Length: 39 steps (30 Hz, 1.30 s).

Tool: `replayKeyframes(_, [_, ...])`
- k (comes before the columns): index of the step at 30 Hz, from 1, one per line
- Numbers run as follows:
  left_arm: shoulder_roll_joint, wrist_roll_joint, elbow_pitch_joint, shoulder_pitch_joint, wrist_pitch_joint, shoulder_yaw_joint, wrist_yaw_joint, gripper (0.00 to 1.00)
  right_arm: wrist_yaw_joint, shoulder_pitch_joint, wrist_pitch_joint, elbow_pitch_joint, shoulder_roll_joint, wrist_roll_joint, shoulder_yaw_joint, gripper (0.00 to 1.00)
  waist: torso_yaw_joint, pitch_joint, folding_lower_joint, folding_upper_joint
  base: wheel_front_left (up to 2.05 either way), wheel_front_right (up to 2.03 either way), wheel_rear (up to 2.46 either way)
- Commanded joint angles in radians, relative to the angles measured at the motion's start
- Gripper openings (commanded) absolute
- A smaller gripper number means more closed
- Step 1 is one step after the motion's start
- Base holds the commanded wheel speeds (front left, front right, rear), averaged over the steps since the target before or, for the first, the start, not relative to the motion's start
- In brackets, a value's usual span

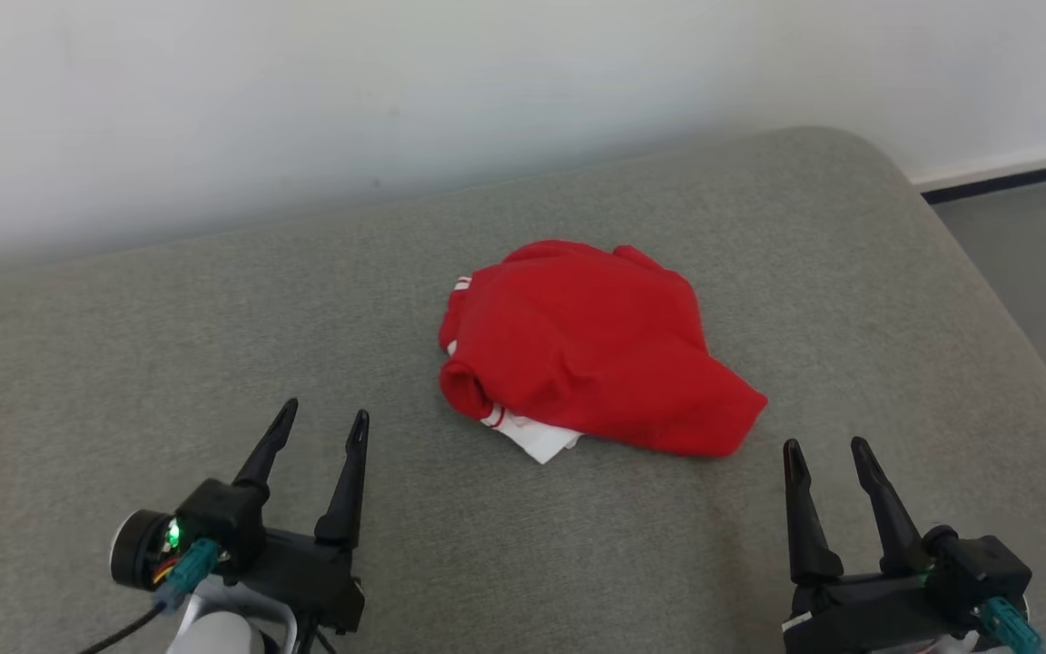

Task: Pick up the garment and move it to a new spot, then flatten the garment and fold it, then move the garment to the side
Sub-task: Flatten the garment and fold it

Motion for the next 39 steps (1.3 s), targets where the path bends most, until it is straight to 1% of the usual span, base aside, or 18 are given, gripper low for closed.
replayKeyframes(1, [0.008, -0.011, 0.015, -0.022, -0.001, -0.015, 0.001, 1.00, -0.002, -0.010, -0.002, -0.002, -0.001, 0.012, 0.000, 1.00, -0.084, 0.064, -0.0001, -0.0001, 0.00, 0.00, 0.00])
replayKeyframes(7, [0.039, -0.045, 0.145, -0.096, -0.001, -0.074, 0.001, 1.00, -0.002, -0.030, -0.002, 0.002, 0.000, 0.052, 0.005, 1.00, -0.181, 0.121, -0.0001, -0.0001, 0.00, 0.00, 0.00])
replayKeyframes(11, [0.039, -0.073, 0.220, -0.133, -0.001, -0.118, 0.001, 1.00, -0.002, -0.035, -0.002, 0.005, 0.000, 0.068, 0.002, 1.00, -0.224, 0.139, -0.0001, -0.0001, 0.00, 0.00, 0.00])
replayKeyframes(18, [0.036, -0.124, 0.271, -0.171, -0.001, -0.190, 0.001, 1.00, -0.002, -0.041, -0.002, 0.007, 0.000, 0.070, 0.010, 1.00, -0.256, 0.140, -0.0001, -0.0001, 0.00, 0.00, 0.00])
replayKeyframes(24, [0.031, -0.136, 0.311, -0.198, -0.001, -0.183, 0.001, 1.00, -0.002, -0.044, -0.002, 0.011, 0.000, 0.057, 0.012, 1.00, -0.258, 0.128, -0.0001, -0.0001, 0.00, 0.00, 0.00])
replayKeyframes(25, [0.029, -0.138, 0.321, -0.205, -0.001, -0.174, 0.001, 0.80, -0.002, -0.043, -0.002, 0.011, 0.000, 0.054, 0.012, 1.00, -0.257, 0.125, -0.0001, -0.0001, 0.00, 0.00, 0.00])
replayKeyframes(26, [0.029, -0.139, 0.330, -0.212, -0.001, -0.169, 0.001, 0.32, -0.002, -0.042, -0.002, 0.011, 0.000, 0.052, 0.013, 1.00, -0.257, 0.122, -0.0001, -0.0001, 0.00, 0.00, 0.00])
replayKeyframes(27, [0.029, -0.134, 0.337, -0.215, -0.001, -0.169, 0.001, 0.00, -0.002, -0.041, -0.002, 0.012, 0.000, 0.050, 0.014, 1.00, -0.257, 0.119, -0.0001, -0.0001, 0.00, 0.00, 0.00])
replayKeyframes(30, [0.026, -0.124, 0.340, -0.217, -0.001, -0.157, 0.001, 0.00, -0.002, -0.034, -0.002, 0.010, -0.001, 0.047, 0.010, 1.00, -0.251, 0.110, -0.0001, -0.0001, 0.00, 0.00, 0.00])
replayKeyframes(32, [0.024, -0.112, 0.321, -0.212, -0.001, -0.149, 0.001, 0.00, -0.002, -0.020, -0.002, 0.008, -0.001, 0.050, 0.000, 1.00, -0.235, 0.102, -0.0001, -0.0001, 0.00, 0.00, 0.00])
replayKeyframes(35, [0.028, -0.090, 0.253, -0.218, -0.001, -0.143, 0.002, 0.00, -0.002, 0.004, -0.002, 0.013, -0.001, 0.054, -0.013, 1.00, -0.182, 0.084, -0.0001, -0.0001, 0.00, 0.00, 0.00])
replayKeyframes(36, [0.028, -0.090, 0.253, -0.218, -0.001, -0.143, 0.002, 0.00, -0.002, 0.004, -0.002, 0.013, -0.001, 0.054, -0.013, 1.00, -0.182, 0.084, -0.0001, -0.0001, 0.00, 0.00, 0.00])
replayKeyframes(39, [0.052, -0.064, 0.178, -0.231, -0.002, -0.138, 0.002, 0.00, -0.002, 0.018, -0.002, 0.013, 0.000, 0.036, -0.021, 1.00, -0.115, 0.063, -0.0001, -0.0001, 0.00, 0.00, 0.00])
